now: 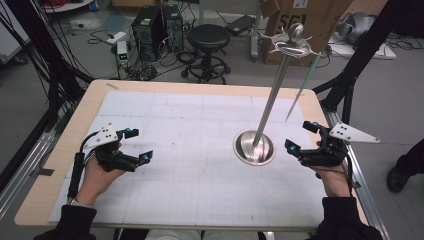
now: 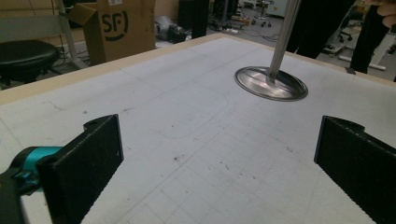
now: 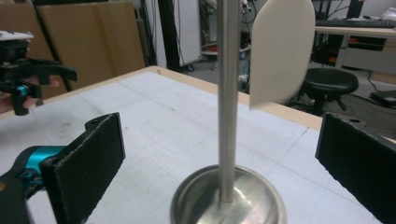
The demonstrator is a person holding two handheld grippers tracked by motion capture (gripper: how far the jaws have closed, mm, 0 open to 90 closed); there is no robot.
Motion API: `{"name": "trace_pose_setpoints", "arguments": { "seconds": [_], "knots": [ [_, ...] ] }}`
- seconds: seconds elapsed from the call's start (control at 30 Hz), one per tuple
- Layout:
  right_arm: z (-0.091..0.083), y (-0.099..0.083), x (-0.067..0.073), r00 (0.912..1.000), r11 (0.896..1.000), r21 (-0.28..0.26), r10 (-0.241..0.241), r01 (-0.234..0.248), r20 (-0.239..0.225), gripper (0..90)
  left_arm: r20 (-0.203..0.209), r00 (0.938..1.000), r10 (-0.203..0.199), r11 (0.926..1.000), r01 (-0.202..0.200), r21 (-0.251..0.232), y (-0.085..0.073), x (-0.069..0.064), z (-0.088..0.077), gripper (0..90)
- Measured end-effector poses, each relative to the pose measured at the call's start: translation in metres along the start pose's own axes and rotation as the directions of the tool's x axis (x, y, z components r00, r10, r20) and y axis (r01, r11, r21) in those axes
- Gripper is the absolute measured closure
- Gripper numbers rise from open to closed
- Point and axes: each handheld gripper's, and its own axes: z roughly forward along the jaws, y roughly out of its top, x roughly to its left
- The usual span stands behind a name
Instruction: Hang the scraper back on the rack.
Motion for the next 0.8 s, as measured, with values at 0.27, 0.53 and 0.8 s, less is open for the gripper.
{"name": "trace_pose_setpoints", "arguments": {
  "seconds": [0.27,0.53,0.8],
  "knots": [
    [0.009,-0.024,0.014,0.9997,1.0,-0.008,0.016,-0.016,0.016,0.4,0.005,1.0,-0.006,1.0,0.006,-0.003,0.0,0.0,0.0,1.7],
    [0.021,-0.043,0.025,0.9995,0.999,-0.032,0.031,-0.031,0.008,0.5,0.003,1.0,-0.006,1.0,0.006,0.003,-0.001,0.0,0.001,1.7],
    [0.035,-0.057,0.03,0.9998,1.0,-0.02,0.02,-0.02,-0.002,0.5,0.003,1.0,-0.008,0.9995,0.008,0.029,-0.002,0.002,0.002,1.7]
  ]
}}
